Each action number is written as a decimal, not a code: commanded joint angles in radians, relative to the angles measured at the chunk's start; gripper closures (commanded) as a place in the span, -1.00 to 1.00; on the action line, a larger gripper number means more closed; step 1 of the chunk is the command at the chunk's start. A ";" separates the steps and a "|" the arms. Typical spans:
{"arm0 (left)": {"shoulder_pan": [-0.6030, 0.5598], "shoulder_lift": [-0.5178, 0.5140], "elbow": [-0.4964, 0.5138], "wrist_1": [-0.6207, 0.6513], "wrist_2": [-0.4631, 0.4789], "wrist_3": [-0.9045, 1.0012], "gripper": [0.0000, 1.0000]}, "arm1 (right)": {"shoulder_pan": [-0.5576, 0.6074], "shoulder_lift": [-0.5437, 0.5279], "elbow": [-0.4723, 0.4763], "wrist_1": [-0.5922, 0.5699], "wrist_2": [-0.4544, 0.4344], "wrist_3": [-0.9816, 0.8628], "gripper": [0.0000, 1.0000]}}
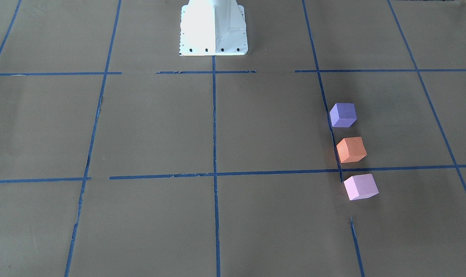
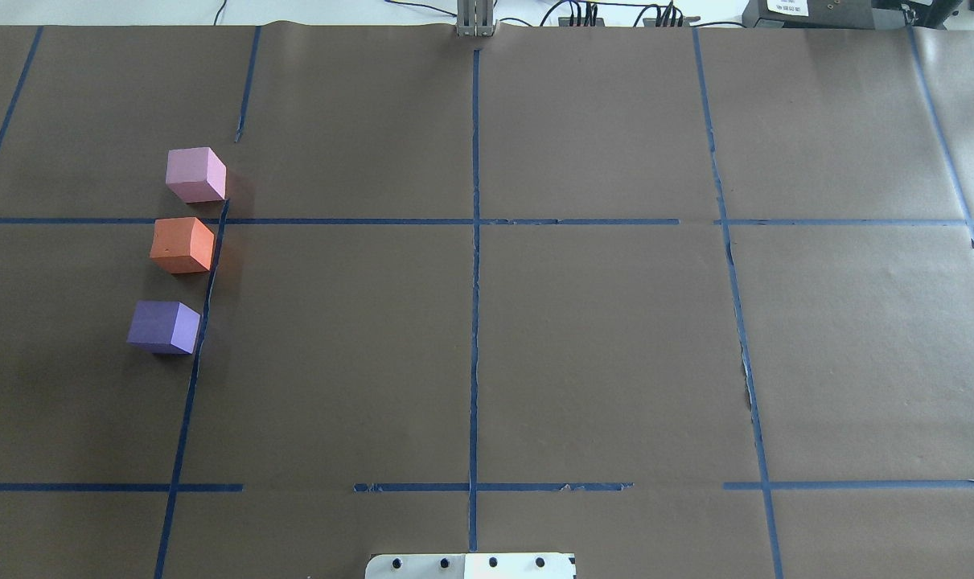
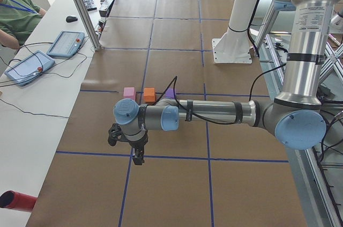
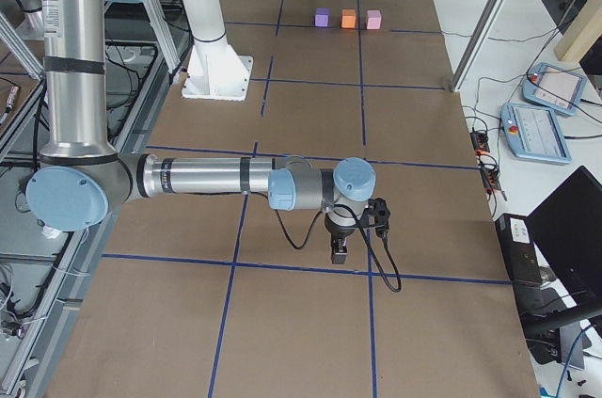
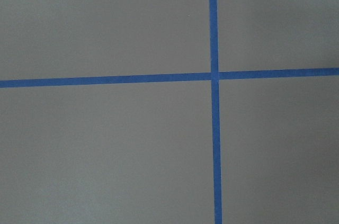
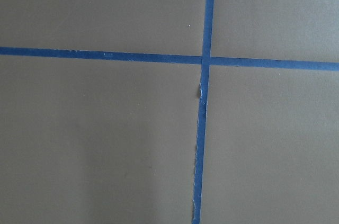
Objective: Arrange blocks in a line
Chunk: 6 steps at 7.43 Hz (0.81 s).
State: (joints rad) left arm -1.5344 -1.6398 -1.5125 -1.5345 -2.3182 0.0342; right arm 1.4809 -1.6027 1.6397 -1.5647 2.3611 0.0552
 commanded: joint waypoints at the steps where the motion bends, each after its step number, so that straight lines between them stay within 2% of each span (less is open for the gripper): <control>1: 0.000 0.000 -0.001 -0.004 -0.001 0.004 -1.00 | 0.001 0.000 0.000 0.000 0.000 0.000 -1.00; 6: 0.000 0.002 -0.002 -0.001 -0.006 0.059 -1.00 | 0.001 0.000 0.000 0.000 0.000 0.000 -1.00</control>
State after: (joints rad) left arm -1.5340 -1.6393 -1.5150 -1.5396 -2.3211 0.0671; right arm 1.4818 -1.6024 1.6392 -1.5647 2.3620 0.0552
